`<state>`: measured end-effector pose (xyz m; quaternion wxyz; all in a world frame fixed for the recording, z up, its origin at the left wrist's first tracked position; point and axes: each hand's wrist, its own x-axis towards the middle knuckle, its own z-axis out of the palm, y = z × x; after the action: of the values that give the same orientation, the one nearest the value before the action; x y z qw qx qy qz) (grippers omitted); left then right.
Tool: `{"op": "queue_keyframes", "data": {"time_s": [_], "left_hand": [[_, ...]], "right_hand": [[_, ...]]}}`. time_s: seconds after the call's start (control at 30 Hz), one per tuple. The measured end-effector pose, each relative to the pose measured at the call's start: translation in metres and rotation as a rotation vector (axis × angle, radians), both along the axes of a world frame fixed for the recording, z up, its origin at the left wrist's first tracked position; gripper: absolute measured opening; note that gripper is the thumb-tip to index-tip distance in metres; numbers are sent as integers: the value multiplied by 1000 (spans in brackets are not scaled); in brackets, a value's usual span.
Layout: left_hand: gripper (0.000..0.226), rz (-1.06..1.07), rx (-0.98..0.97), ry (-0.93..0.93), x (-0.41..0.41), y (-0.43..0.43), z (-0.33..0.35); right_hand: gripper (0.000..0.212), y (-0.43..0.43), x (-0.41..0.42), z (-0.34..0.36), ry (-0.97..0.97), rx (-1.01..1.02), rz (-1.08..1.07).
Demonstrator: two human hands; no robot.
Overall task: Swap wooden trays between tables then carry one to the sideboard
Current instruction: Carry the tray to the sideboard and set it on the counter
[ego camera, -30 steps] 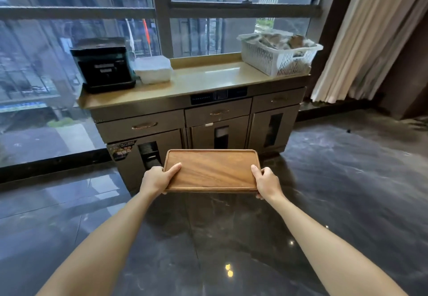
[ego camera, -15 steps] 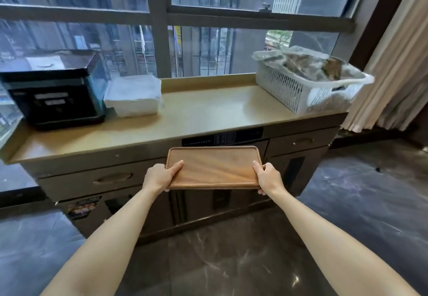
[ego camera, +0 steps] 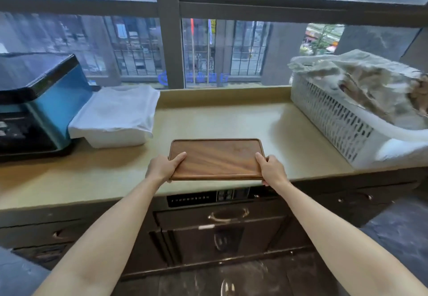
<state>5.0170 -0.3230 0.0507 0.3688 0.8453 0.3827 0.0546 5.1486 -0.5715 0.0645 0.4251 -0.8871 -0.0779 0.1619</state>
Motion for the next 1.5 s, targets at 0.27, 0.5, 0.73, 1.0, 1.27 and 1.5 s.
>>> {"op": "queue_keyframes", "data": {"time_s": [0.27,0.5,0.73,1.0,1.27,1.5], "left_hand": [[61,62,38,100,118,42,1],[63,69,15,170,188,77,-10],[59,23,14,210,245,112,-19],[64,28,78,256,297,150,-30],[67,46,110,318,320,168,-38],[68,6,164,378,328,171,-33]], "right_hand": [[40,62,147,1,28,-11,69],[40,98,220,-6,53,-56,116],[39,129,271,-14,39,-117,125],[41,168,325,-28,43,-142,92],[38,192,358,-40,31,-229,175],[39,195,362,-45,-21,-343,224]]}}
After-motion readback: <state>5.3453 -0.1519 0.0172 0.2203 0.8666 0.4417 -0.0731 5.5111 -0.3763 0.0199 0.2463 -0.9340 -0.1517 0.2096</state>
